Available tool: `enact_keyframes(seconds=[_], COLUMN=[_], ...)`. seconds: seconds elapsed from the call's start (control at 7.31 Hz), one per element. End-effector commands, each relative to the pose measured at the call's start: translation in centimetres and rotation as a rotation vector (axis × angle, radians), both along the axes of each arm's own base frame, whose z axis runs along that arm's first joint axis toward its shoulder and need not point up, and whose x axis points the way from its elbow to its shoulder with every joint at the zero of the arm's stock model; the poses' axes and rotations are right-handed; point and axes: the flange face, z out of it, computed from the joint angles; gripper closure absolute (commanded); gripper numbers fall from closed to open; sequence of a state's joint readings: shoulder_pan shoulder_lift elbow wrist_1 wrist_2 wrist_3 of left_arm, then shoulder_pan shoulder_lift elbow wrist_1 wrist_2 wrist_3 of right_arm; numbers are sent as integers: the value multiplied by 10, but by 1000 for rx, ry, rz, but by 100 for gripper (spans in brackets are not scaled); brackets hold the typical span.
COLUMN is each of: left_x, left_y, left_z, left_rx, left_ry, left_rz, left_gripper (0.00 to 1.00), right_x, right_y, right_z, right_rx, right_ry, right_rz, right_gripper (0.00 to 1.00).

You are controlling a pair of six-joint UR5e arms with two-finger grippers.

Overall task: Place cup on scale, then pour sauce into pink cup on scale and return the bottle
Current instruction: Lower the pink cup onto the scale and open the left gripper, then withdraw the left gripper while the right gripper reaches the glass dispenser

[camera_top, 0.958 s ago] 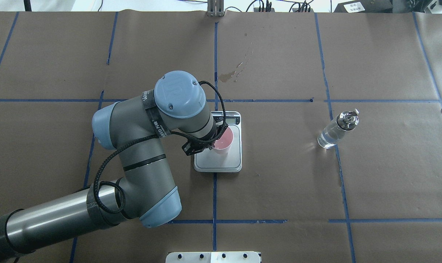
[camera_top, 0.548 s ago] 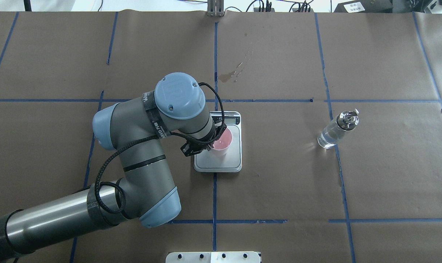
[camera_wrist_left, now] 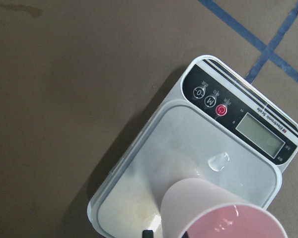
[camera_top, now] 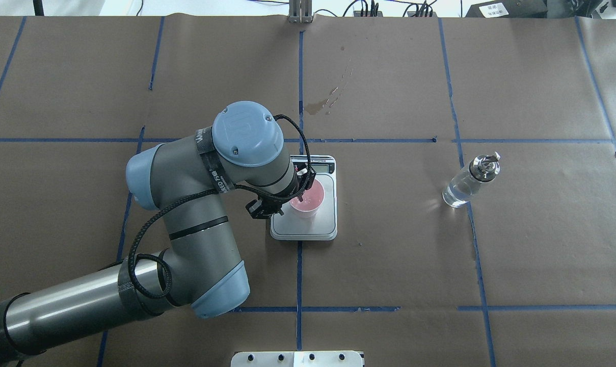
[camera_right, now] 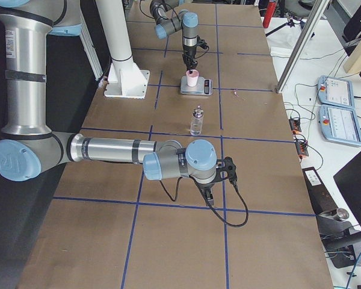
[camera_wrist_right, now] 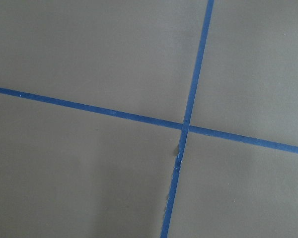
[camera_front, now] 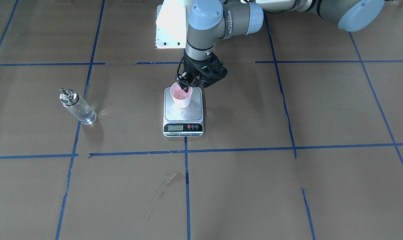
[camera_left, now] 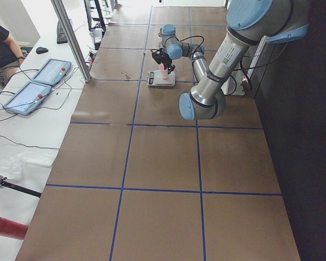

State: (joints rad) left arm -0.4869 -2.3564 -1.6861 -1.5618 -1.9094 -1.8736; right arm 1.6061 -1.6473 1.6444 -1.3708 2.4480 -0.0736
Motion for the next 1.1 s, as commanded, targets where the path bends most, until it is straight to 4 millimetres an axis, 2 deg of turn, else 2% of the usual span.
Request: enact_keyframes(seconds=[0.0, 0.14, 0.27, 0.41, 0.55, 0.68, 0.82, 0.96], left_x=[-28, -40, -65, -99, -123, -155, -179, -192], left_y=[14, 17, 20, 0, -18, -44, -57, -59], left_z=[-9, -18, -34, -43, -43, -44, -43, -35], left_rx=[37, 55, 76, 83, 98, 109, 126, 150], left_ry=[42, 41, 63, 61, 59, 59, 63, 49], left_rz=[12, 24, 16, -33, -29, -53, -63, -53], left_gripper=[0, 0, 0, 0, 0, 0, 0, 0], right_x=[0, 0, 0, 0, -13, -35, -58, -86], right_y=[0, 0, 3, 9, 20, 34, 46, 56], right_z=[0, -7, -19, -49, -102, -144, -174, -206], right_rx=[-1, 8, 20, -5, -34, -67, -62, -107], right_ry=[0, -1, 0, 6, -1, -24, -40, -61], right_rz=[0, 0, 2, 15, 34, 68, 53, 80], right_gripper=[0, 0, 0, 0, 0, 0, 0, 0])
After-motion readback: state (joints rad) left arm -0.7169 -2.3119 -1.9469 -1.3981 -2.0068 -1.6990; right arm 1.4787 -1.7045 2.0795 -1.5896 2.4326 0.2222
